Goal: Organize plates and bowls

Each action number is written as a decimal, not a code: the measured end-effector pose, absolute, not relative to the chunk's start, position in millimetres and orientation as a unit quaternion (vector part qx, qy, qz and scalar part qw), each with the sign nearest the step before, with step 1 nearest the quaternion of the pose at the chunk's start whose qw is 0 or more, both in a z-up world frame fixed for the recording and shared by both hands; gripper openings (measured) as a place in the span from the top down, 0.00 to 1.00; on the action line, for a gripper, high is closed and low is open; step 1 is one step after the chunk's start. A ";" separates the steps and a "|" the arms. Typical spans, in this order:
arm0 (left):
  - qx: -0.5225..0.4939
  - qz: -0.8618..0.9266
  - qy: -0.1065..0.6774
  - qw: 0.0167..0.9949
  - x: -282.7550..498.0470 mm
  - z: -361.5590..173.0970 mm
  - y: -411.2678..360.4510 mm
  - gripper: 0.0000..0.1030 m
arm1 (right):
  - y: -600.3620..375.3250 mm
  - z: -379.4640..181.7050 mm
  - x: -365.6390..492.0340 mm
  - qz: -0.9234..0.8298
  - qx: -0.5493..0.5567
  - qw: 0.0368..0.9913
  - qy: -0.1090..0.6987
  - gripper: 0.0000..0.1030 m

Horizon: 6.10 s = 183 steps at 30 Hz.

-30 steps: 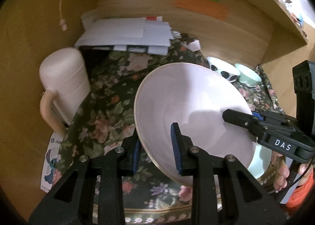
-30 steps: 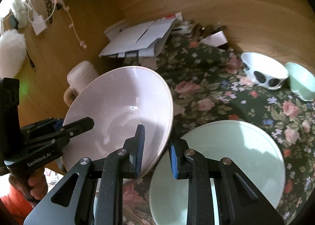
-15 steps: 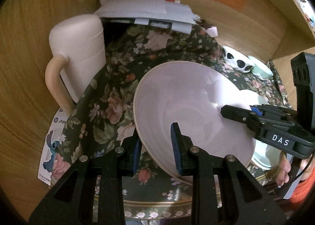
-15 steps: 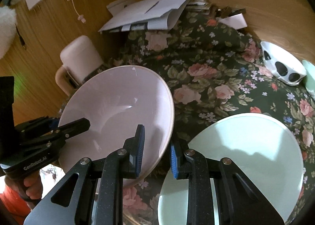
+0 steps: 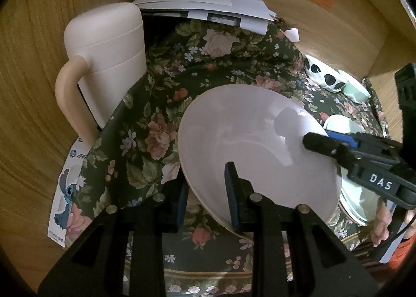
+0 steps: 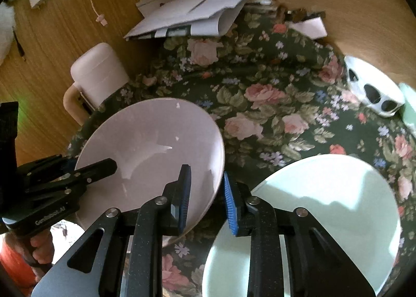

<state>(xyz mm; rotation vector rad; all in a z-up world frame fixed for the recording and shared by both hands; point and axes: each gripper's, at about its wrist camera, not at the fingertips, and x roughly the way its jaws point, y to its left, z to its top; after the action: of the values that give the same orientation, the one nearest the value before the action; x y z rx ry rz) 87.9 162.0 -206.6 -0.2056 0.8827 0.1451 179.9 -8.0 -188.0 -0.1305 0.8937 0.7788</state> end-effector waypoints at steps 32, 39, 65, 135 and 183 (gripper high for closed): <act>-0.024 0.032 0.325 0.945 164.1 -87.6 64.5 0.15 | -170.3 -106.0 256.0 0.219 -0.012 0.921 0.322 0.44; 0.007 0.024 0.328 0.944 220.3 -98.0 37.9 0.14 | -183.0 -128.7 311.1 0.191 0.005 0.915 0.356 0.44; -0.024 -0.015 0.428 0.903 359.5 -174.4 26.1 0.14 | -183.4 -201.7 401.9 0.172 0.030 0.882 0.437 0.65; -0.001 -0.060 0.388 0.920 211.9 -107.3 -1.8 0.86 | -157.7 -78.5 219.0 0.248 -0.006 0.907 0.340 0.80; -0.069 0.084 0.424 0.899 91.0 -168.8 148.9 0.86 | -5.1 -162.4 171.3 0.388 -0.045 0.826 0.406 0.80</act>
<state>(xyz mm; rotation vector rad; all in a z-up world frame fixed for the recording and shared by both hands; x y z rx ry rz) 91.0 148.9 -168.8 -0.1419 0.8776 0.1745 171.3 -5.1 -162.4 -0.0954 0.8615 0.8244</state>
